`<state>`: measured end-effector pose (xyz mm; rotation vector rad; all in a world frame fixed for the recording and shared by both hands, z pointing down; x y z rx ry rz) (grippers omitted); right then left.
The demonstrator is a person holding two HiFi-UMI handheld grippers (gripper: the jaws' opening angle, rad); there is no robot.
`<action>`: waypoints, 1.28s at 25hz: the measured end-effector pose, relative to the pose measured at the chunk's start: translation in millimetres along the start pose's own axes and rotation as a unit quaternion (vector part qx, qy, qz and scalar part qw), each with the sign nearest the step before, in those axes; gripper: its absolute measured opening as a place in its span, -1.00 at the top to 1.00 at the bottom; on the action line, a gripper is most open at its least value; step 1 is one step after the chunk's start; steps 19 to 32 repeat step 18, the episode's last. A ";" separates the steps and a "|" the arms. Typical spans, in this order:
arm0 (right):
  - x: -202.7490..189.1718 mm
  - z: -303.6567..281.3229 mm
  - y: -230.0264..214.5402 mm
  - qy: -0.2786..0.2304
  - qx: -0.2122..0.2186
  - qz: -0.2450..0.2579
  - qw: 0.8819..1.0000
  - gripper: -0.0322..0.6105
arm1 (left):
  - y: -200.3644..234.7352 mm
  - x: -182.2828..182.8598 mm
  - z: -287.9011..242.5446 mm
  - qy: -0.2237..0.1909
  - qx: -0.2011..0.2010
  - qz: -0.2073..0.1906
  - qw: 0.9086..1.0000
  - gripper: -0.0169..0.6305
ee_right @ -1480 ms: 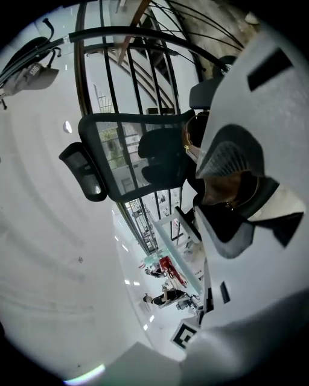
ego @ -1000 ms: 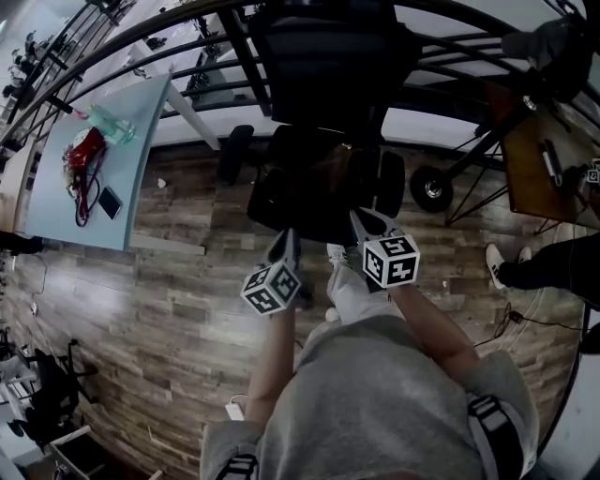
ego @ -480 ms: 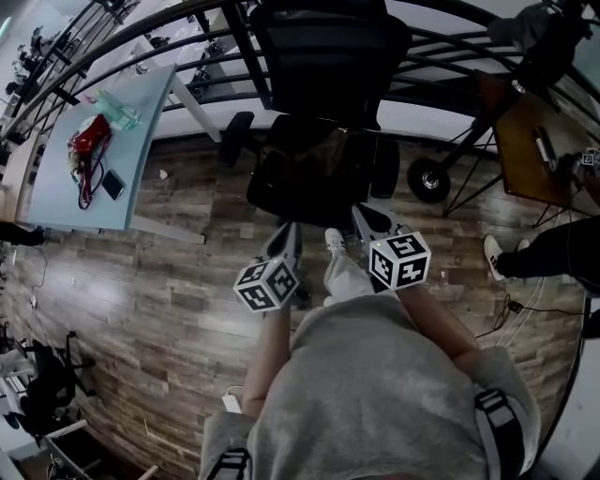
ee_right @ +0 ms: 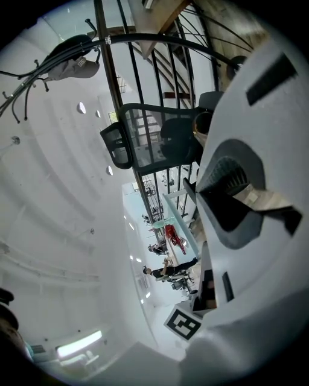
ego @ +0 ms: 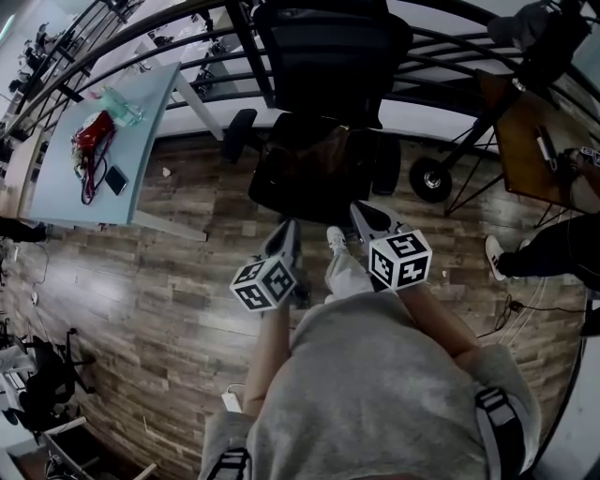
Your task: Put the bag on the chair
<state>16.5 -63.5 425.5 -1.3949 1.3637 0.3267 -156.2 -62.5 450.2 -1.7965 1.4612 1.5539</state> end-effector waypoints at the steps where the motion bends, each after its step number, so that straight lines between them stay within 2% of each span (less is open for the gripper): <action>1: 0.4 -0.4 0.7 0.000 0.001 0.000 1.000 0.89 | 0.0 0.5 -0.5 0.001 -0.001 -0.001 1.000 0.93; 12: 7.7 -0.1 1.7 -0.010 0.002 0.004 1.000 0.89 | -0.1 2.7 -6.6 -0.001 -0.015 0.001 1.000 0.93; 32: 9.0 -2.8 0.2 -0.009 0.006 0.004 1.000 0.89 | 1.9 4.6 -12.6 -0.001 -0.016 0.005 1.000 0.93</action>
Point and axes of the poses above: the fingertips, and each gripper's own axes: z backward along the fingers, y to its left, x out of its top, the point moved 4 cm from there along z, backward along the fingers, and after that the axes turned 14 degrees about -z, right-handed, at the moved point
